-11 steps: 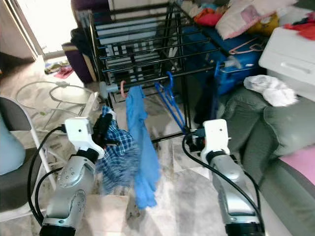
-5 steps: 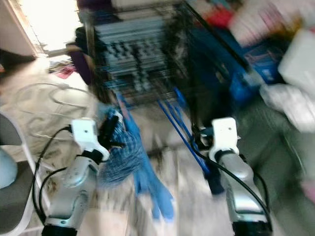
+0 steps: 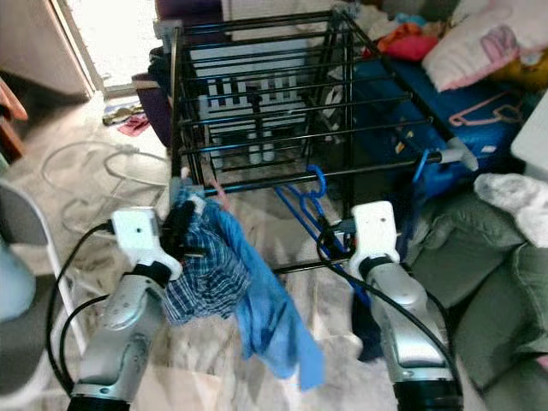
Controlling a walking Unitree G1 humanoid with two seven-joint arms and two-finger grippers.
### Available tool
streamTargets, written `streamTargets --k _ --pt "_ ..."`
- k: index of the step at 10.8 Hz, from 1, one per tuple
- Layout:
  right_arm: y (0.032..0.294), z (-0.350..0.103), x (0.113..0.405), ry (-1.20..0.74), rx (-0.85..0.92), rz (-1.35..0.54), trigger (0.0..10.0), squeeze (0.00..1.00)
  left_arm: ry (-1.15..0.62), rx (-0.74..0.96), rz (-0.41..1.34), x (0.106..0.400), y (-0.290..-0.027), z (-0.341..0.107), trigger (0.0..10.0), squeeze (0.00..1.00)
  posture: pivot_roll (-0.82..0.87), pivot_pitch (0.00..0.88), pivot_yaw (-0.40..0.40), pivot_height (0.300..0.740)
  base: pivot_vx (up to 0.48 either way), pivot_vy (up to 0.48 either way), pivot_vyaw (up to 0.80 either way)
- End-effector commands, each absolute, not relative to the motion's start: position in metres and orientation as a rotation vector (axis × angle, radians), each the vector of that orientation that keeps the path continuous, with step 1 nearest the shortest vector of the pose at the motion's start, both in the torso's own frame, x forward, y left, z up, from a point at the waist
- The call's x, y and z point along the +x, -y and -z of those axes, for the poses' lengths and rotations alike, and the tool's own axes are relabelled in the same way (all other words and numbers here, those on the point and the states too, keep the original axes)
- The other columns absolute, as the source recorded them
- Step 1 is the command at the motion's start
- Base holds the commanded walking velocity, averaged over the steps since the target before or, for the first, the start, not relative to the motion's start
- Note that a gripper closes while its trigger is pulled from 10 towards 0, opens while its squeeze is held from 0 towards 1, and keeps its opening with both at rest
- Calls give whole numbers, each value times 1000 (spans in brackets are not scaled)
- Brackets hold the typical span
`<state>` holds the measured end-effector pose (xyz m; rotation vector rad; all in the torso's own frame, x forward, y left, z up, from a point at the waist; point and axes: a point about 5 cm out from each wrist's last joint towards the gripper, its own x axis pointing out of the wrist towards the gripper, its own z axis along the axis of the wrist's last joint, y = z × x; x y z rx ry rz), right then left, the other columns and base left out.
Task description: Hang hanger
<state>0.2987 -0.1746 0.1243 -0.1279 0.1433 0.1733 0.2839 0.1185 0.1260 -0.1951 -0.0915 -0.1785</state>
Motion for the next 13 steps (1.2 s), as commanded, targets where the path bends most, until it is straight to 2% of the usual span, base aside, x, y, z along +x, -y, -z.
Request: streamTargets --k 1,6,10,11,12,13 --pt "173 -122 298 -166 -116 -190 10000 0 78 -184 166 284 -121 -125 10000 0 -200 47 46 740 0 0 0" --pt "187 -103 306 -312 -123 -195 10000 0 -30 -133 210 278 -124 -110 10000 0 -190 54 60 740 0 0 0" --pt "198 -111 333 -315 -248 -367 10000 0 -53 -114 230 277 -124 -110 10000 0 -172 64 72 740 0 0 0" --pt "201 -111 338 -324 -253 -389 5765 0 -59 -112 234 277 -123 -110 10000 0 -172 64 72 740 0 0 0" --pt "201 -112 342 -332 -241 -429 0 0 -61 -111 237 277 -122 -110 10000 0 -168 67 67 740 0 0 0" --pt "199 -114 344 -329 -212 -453 0 0 -65 -110 238 276 -121 -109 10000 0 -167 68 66 740 0 0 0"
